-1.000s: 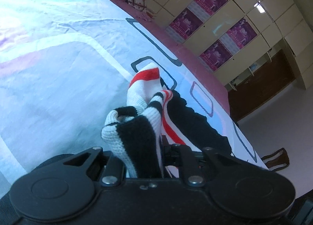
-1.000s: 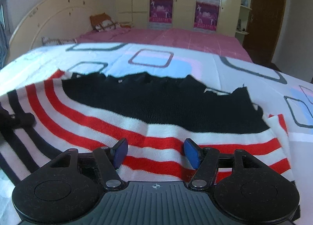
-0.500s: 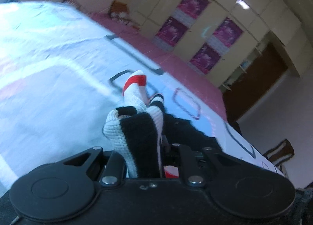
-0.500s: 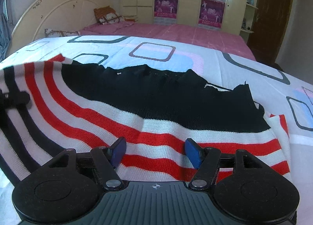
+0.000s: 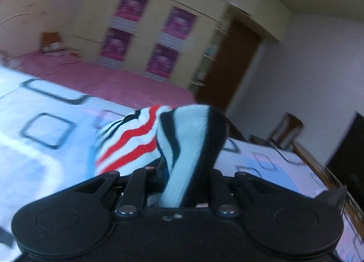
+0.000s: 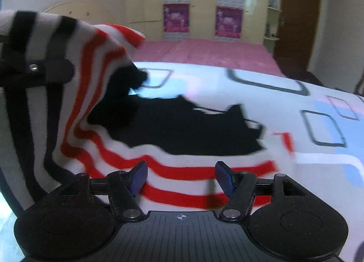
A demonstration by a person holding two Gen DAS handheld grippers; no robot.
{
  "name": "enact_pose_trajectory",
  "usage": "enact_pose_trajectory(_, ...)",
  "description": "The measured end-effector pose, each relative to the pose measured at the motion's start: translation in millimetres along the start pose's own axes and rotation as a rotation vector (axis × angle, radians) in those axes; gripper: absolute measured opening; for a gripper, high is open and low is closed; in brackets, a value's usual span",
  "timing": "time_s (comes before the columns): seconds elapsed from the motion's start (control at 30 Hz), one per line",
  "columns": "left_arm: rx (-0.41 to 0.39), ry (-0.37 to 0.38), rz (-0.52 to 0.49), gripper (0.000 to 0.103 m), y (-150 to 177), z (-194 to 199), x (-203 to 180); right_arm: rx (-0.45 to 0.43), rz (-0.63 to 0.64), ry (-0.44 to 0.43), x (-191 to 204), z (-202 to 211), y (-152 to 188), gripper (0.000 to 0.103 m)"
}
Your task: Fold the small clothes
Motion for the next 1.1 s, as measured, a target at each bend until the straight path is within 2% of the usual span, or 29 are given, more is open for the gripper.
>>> enact_pose_trajectory(0.1,0.028,0.064,-0.07,0.014,16,-17,-35,-0.008,-0.043,0.054,-40,17,2,0.065)
enact_pose_trajectory(0.23,0.106,0.119,-0.176,0.014,56,-33,-76,-0.015,-0.081,0.12,-85,37,8,0.065)
enact_pose_trajectory(0.37,0.187,0.135,-0.314,0.023,98,-35,-100,-0.03,-0.132,0.156,-116,52,6,0.065)
enact_pose_trajectory(0.47,0.193,0.127,-0.369,0.033,109,-25,-101,-0.056,-0.174,0.106,-119,60,-5,0.065)
enact_pose_trajectory(0.5,0.194,0.137,-0.37,0.041,108,-20,-101,-0.065,-0.194,0.074,-116,62,-10,0.065)
enact_pose_trajectory(0.53,0.199,0.151,-0.365,0.044,106,-19,-98,-0.067,-0.214,0.039,-114,64,-14,0.065)
enact_pose_trajectory(0.6,0.198,0.189,-0.376,0.057,106,-4,-102,-0.042,-0.259,-0.049,-104,62,-21,0.065)
enact_pose_trajectory(0.67,0.195,0.218,-0.398,0.058,107,10,-106,0.019,-0.297,-0.126,-96,54,-20,0.065)
enact_pose_trajectory(0.73,0.192,0.228,-0.396,0.058,108,23,-98,0.075,-0.317,-0.164,-88,47,-15,0.065)
enact_pose_trajectory(0.83,0.176,0.203,-0.37,0.058,105,42,-80,0.151,-0.349,-0.198,-82,33,-5,0.065)
enact_pose_trajectory(0.93,0.164,0.134,-0.333,0.058,98,54,-55,0.198,-0.376,-0.239,-77,24,1,0.065)
enact_pose_trajectory(1.03,0.155,0.056,-0.292,0.058,90,59,-29,0.208,-0.375,-0.247,-74,14,1,0.064)
enact_pose_trajectory(1.07,0.156,0.028,-0.281,0.058,86,57,-20,0.205,-0.369,-0.243,-73,11,1,0.061)
enact_pose_trajectory(1.1,0.16,0.008,-0.269,0.058,81,52,-14,0.204,-0.363,-0.24,-74,9,0,0.046)
Point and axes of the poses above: each gripper's, at about its wrist camera, not at the fingertips, and z roughly against the way its jaws point, x to its left, y to its underside, the point moved 7 cm from there along -z, roughly the way its jaws point, and after that the axes turned 13 degrees about -z, right-handed, at the moved point
